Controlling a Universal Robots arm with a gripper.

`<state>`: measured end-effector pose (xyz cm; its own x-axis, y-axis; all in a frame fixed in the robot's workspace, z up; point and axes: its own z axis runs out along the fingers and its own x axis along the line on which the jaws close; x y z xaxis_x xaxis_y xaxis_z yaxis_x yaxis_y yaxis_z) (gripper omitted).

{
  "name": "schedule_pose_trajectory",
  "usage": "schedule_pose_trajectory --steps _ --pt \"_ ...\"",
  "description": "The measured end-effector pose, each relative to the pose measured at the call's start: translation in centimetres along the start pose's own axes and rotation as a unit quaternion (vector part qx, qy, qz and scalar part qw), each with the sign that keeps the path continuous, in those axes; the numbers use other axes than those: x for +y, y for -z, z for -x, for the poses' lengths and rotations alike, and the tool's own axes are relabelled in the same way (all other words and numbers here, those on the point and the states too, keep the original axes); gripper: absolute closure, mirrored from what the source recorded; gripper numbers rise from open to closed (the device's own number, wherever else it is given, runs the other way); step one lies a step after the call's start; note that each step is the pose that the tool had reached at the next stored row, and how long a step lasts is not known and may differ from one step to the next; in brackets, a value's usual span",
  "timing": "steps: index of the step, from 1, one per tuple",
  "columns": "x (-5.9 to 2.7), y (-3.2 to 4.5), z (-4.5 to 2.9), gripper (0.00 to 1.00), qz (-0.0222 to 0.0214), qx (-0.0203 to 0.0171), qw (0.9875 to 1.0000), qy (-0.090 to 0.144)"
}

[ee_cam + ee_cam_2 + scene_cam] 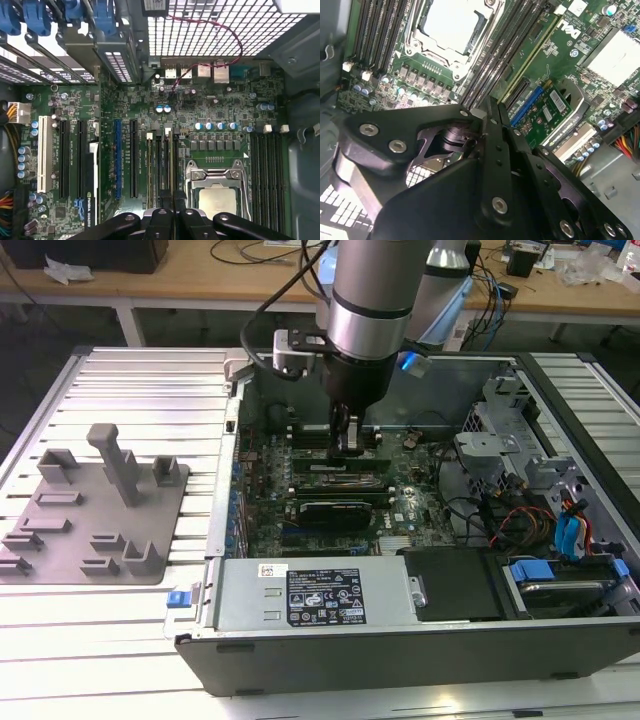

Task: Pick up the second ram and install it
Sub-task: 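Insert the second ram into the second slot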

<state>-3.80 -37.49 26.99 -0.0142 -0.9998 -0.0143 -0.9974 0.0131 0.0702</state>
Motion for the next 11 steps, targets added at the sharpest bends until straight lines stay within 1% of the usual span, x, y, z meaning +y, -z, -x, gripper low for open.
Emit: schedule_pose_trajectory --steps 1,5,8,11 --pt "-0.02 -0.33 -0.01 0.91 0.0 0.0 1.0 0.0" --pt "-0.05 -0.8 -0.01 0.91 0.0 0.0 1.0 0.0" --pt "-0.1 -1.39 -0.02 0.91 0.0 -0.0001 1.0 0.0" --pt "-0.12 -1.71 -0.02 0.91 0.0 0.0 1.0 0.0"
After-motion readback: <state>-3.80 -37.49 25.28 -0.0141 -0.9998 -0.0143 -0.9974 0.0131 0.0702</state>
